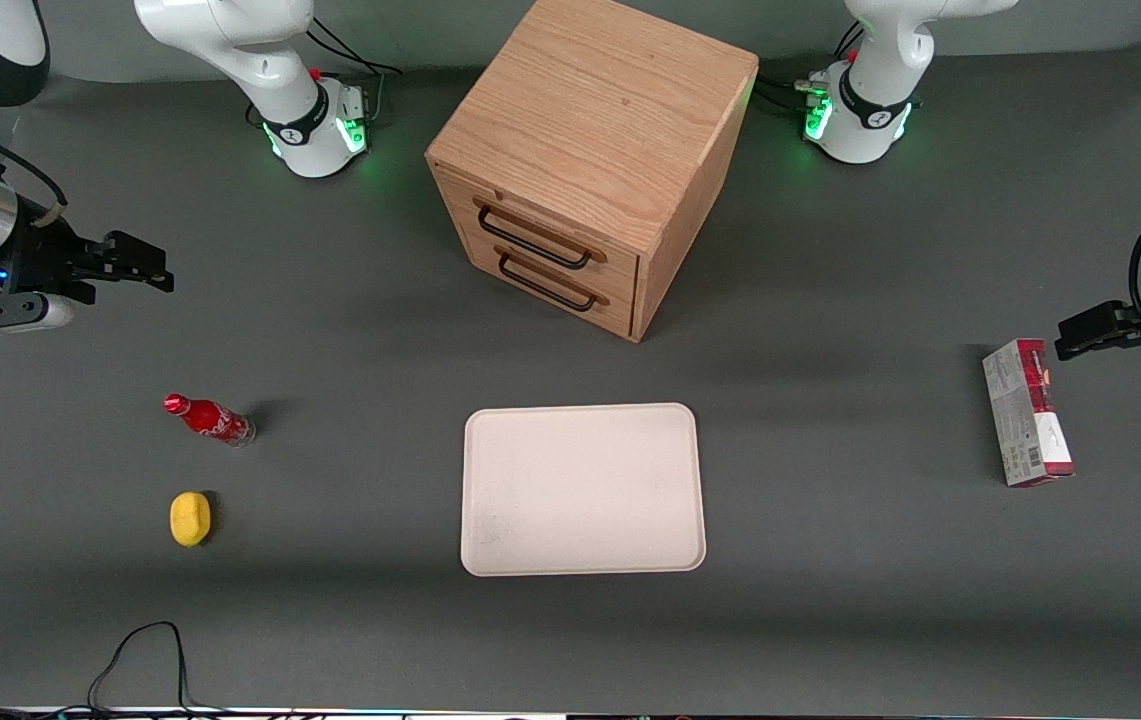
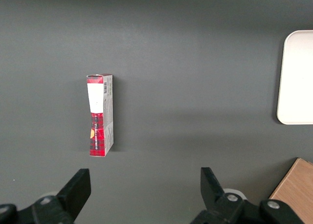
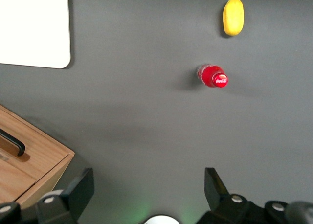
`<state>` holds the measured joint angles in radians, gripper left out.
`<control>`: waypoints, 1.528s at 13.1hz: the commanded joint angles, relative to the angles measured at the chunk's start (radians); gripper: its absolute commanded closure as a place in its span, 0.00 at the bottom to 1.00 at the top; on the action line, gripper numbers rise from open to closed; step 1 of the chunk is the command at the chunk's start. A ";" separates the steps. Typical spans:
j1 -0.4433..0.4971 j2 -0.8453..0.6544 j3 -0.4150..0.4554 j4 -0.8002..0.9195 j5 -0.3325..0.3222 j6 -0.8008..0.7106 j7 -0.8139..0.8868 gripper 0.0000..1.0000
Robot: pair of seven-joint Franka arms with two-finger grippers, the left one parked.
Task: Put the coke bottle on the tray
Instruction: 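Move the open right gripper down over the red Coca-Cola bottle's cap end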
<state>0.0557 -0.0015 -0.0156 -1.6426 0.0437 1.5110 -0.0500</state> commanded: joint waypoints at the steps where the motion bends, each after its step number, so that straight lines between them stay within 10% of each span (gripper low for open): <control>1: -0.035 0.023 0.034 0.044 -0.008 -0.038 0.015 0.00; 20: -0.095 0.206 -0.018 0.208 -0.022 -0.037 -0.071 0.00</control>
<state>-0.0149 0.0749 -0.0091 -1.5785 0.0373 1.4950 -0.0599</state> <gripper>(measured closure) 0.000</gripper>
